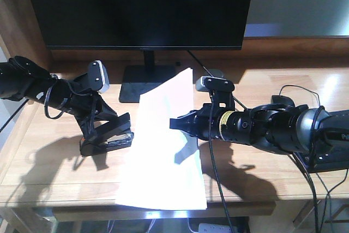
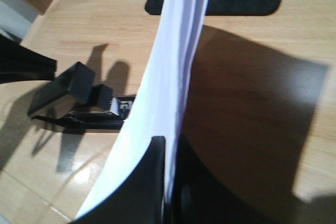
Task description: Grab stapler and paper to desk for stapling
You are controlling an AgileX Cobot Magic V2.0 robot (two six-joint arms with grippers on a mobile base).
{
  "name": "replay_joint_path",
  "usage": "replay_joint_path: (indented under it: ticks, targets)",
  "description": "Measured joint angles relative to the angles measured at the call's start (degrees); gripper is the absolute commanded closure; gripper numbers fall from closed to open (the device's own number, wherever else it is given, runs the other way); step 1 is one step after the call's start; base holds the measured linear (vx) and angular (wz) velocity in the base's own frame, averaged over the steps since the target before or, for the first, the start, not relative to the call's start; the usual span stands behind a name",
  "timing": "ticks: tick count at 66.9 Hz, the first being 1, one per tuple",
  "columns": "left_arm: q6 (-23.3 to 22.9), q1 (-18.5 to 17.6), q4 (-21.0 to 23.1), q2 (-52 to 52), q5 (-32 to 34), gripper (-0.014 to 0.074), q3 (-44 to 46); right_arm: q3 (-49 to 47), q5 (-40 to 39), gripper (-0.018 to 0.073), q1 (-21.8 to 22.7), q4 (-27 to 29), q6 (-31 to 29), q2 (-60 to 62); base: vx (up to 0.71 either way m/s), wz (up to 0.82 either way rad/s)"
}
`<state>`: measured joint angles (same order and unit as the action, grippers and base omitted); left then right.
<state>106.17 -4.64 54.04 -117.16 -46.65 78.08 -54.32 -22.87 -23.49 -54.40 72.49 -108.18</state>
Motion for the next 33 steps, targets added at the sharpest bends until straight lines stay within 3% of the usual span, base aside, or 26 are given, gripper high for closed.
replay_joint_path:
  ticks: [33]
  targets:
    - [0.0, 0.0, 0.0, 0.0, 0.0, 0.0603, 0.0, -2.33, -5.48, 0.0561, 0.0, 0.18, -0.66, -5.95, 0.0, 0.0]
